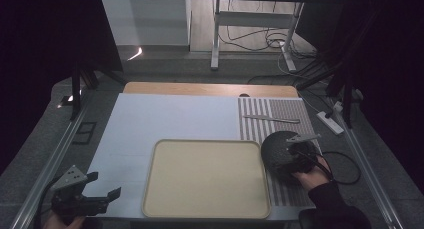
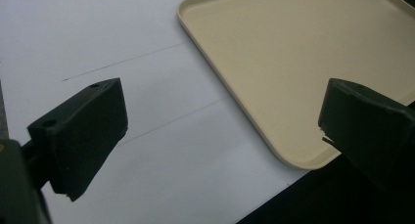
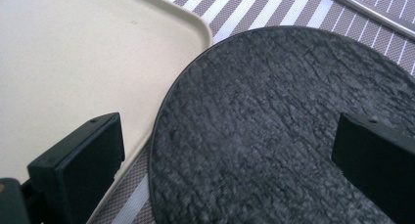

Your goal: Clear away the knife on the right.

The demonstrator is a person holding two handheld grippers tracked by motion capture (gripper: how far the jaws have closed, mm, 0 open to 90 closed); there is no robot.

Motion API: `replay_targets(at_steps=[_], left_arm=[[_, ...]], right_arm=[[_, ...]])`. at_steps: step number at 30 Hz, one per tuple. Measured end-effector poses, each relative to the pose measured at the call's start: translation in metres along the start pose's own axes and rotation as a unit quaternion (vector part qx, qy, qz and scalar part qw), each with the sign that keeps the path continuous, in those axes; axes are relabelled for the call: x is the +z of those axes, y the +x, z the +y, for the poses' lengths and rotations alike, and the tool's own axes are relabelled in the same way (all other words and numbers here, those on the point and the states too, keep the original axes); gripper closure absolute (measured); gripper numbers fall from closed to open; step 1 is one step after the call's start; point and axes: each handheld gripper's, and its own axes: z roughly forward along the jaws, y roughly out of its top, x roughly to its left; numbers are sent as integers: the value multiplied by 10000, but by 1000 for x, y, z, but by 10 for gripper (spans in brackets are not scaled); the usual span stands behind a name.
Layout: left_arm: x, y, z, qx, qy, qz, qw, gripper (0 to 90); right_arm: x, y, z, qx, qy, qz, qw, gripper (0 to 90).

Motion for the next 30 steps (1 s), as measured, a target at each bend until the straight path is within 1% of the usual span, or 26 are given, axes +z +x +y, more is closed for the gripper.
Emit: replay_targets(at_steps=[3, 8, 14, 19, 21, 22, 24, 27, 30], left_arm=[[0, 0, 0, 1, 1, 0, 10000, 39], [0, 0, 0, -1, 4, -1, 10000, 39], [0, 0, 0, -7, 3, -8, 10000, 39], [0, 0, 0, -11, 5, -11, 10000, 39], [0, 0, 0, -16, 4, -16, 10000, 39], [0, 0, 0, -16, 4, -16, 10000, 39], [0, 1, 0, -18, 3, -20, 10000, 39], [0, 1, 0, -18, 2, -21, 10000, 39], [0, 1, 0, -18, 2, -22, 10000, 39]], right_arm=[[4, -3, 2, -10, -7, -51, 10000, 0], [10, -9, 8, -69, 21, -212, 9997, 0], [17, -14, 12, -42, 24, -188, 9998, 0], [26, -24, 16, -5, 35, -139, 9999, 0], [29, -27, 18, 114, -6, -66, 9999, 0], [29, -27, 18, 114, -6, -66, 9999, 0], [33, -31, 20, 263, -15, 23, 9997, 0], [37, -34, 23, 306, 12, 21, 9995, 0], [40, -36, 26, 250, 49, -61, 9997, 0]])
